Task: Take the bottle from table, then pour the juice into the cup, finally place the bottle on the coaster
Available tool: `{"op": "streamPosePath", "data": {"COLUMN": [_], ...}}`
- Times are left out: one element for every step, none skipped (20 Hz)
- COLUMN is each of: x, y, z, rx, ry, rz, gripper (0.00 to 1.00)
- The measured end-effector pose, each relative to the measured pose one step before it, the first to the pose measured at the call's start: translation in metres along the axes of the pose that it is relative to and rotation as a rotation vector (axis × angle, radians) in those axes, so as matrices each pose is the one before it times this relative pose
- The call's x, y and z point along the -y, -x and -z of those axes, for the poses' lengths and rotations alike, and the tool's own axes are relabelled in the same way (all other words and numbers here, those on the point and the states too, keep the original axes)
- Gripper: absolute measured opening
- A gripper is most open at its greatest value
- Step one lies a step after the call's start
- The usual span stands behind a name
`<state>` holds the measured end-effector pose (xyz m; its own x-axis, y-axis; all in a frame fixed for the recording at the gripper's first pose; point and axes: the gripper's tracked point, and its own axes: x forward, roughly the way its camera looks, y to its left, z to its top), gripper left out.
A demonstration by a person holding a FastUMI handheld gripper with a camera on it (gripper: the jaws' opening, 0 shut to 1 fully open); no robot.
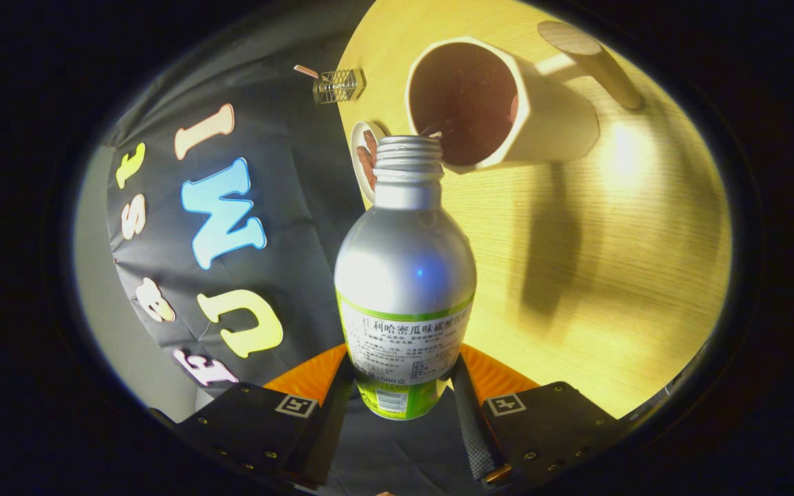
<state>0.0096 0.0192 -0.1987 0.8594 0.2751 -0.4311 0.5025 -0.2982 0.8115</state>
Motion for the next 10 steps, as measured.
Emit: {"op": "streamPosePath", "data": {"x": [-0.00072, -0.00142, -0.00076, -0.00100, -0.00040, -0.00055, -0.00097, -0.00145, -0.00029, -0.00110], "y": [-0.00035, -0.00065, -0.00082, 0.00185, 0.00087, -0.00048, -0.00031, 0.00025, -0.00015, 0.00101], "z": [0.00047, 0.00116, -0.00057, 0.00122, -0.00094, -0.00018, -0.00058, -0.00057, -0.00050, 0.00015], "rx": [-0.00044, -0.00133, -0.00088, -0.00144, 0.00380, 0.00063, 0.00322, 0.00241, 0.00110, -0.00073], "ry": [-0.00656, -0.00703, -0.00565, -0.00589, -0.00459, -0.00750, -0.00851, -0.00757, -0.00745, -0.00787], "rz": [-0.00130, -0.00058, 0.00009, 0.00171, 0.00022, 0.00015, -0.00198, -0.00079, -0.00049, -0.00070], "gripper": [0.74, 0.74, 0.74, 0.74, 0.74, 0.74, 0.74, 0.74, 0.74, 0.74]}}
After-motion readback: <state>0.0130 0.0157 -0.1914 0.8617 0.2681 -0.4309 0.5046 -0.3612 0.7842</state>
